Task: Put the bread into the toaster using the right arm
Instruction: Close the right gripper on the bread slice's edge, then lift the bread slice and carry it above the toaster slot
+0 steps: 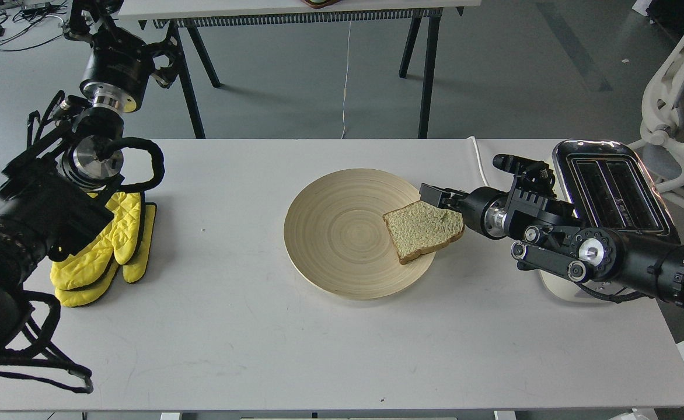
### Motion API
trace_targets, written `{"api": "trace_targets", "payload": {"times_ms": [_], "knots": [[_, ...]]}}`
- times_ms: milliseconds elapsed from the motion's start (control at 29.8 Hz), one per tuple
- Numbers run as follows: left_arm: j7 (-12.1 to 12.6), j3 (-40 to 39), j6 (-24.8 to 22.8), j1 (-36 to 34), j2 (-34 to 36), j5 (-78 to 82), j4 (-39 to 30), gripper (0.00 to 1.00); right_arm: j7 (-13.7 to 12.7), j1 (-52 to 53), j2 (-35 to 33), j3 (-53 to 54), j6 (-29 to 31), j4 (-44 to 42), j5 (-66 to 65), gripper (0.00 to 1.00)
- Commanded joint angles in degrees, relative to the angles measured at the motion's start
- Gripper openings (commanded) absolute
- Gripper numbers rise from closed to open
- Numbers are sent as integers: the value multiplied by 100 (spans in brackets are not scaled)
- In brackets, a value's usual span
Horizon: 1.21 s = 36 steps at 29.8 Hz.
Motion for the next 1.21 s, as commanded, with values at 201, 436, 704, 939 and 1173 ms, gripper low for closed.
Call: {"api": "trace_targets", "payload": {"times_ms": [201,436,704,939,1173], "knots": [[0,0,0,-1,-9,0,0,100,-122,-214,12,9,-4,-34,0,82],[0,-9,0,-1,9,0,0,100,-183,-223,21,26,-4,-25,26,53],[0,-18,0,-1,9,0,0,100,-236,-206,38,96,-4,10,52,10],[-9,-18,0,-1,9,0,0,100,-227,-135,-49,447,-118,185,105,3],[-9,-27,0,-1,-9,0,0,100,-236,461,-769,597,-83,835,114,3]]}}
